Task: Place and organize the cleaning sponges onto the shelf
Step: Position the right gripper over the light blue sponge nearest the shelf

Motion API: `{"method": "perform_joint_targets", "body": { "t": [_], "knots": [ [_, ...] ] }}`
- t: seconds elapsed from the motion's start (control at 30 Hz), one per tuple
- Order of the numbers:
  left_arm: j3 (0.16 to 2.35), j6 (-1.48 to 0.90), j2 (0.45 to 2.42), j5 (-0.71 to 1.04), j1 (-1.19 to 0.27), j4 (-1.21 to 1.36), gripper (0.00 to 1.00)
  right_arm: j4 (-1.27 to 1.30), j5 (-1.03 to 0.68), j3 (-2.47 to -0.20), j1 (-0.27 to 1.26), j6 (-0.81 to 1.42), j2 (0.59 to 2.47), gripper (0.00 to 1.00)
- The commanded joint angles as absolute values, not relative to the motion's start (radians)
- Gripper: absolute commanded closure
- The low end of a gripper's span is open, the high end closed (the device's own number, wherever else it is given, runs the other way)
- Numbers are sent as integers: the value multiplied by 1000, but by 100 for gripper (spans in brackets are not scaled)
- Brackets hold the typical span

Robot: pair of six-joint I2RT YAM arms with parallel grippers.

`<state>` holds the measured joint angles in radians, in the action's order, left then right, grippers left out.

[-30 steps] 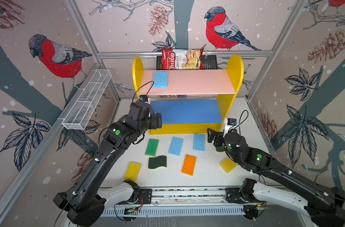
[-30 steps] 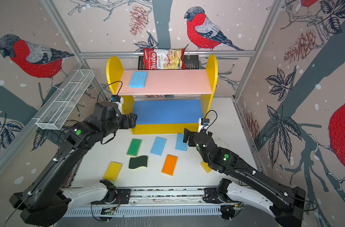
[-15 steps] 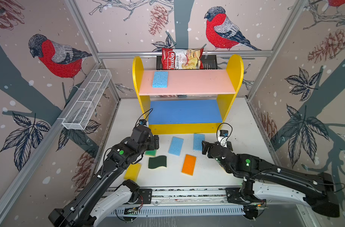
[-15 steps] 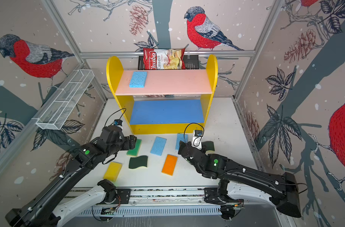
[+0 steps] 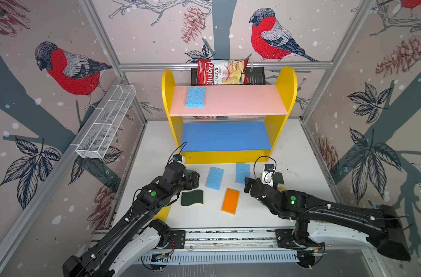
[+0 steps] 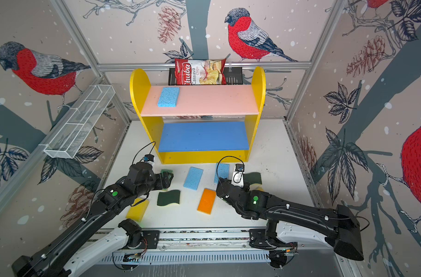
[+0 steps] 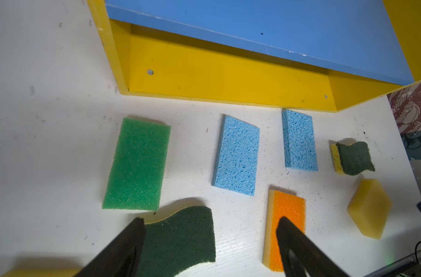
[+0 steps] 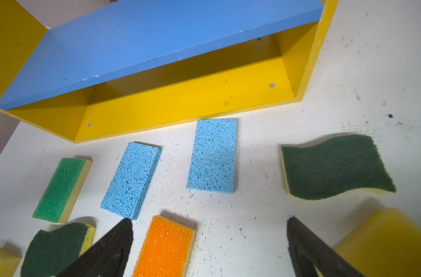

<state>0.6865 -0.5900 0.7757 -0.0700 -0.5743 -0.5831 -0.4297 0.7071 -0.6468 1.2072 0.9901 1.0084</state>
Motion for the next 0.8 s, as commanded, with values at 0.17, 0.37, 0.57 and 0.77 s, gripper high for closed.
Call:
{"method": "perform_joint_targets", "body": {
  "t": [0.17,0.37,0.57,0.77],
  "knots": [
    [619,-624,776,-73,-631,-448,14,-208,514,-572,1059,884,1081,1],
    [614,-635,806,-74,-657,-397,14,-188,458,-616,1020,824,1194,1],
    [613,-641,829,-86,-661,-391,13,-165,453,-638,1021,830,1323,0],
    [607,-637,835,-90,-663,-391,13,-134,470,-656,1021,830,1411,1]
  ]
}}
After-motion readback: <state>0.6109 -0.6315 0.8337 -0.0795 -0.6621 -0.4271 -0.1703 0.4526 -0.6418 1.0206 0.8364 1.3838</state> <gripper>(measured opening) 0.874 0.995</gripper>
